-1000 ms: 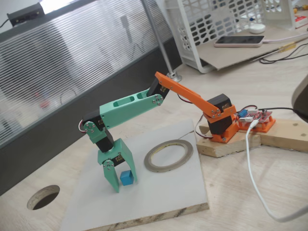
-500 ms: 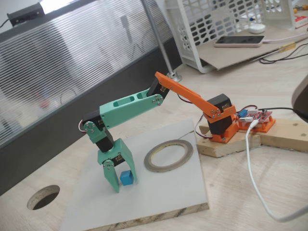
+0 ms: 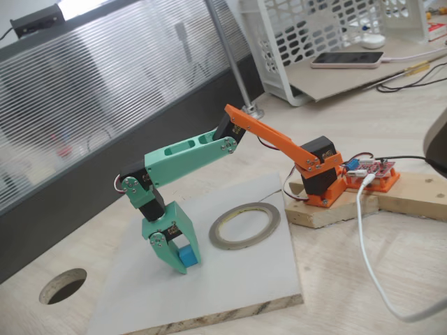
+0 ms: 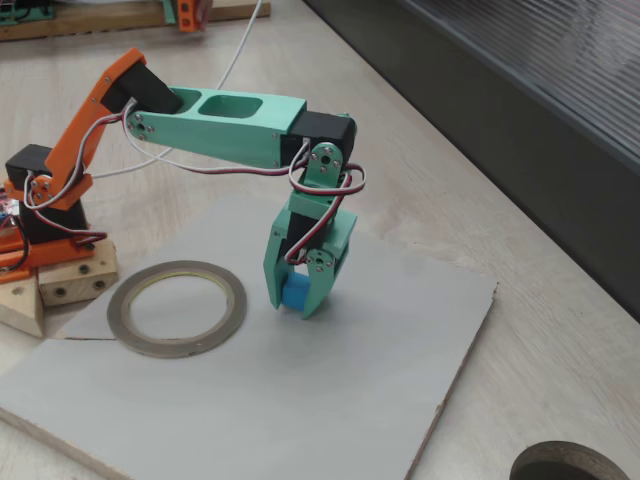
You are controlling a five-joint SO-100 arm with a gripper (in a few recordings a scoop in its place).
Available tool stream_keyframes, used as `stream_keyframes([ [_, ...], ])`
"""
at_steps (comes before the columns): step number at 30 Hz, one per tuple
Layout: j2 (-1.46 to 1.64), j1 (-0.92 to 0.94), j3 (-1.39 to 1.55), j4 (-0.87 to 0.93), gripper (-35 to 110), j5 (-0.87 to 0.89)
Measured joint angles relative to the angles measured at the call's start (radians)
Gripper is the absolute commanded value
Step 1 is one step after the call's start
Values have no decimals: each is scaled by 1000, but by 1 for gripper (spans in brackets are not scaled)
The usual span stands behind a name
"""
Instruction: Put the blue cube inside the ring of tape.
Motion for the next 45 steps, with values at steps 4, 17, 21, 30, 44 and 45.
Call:
stream_keyframes([
  [4,0,0,0,0,14,0],
  [17,129,3,2,0,14,0],
  [21,190,28,2,3,14,0],
  [30,262,109,2,8,14,0],
  [44,330,416,2,2,14,0],
  [45,330,416,2,2,14,0],
])
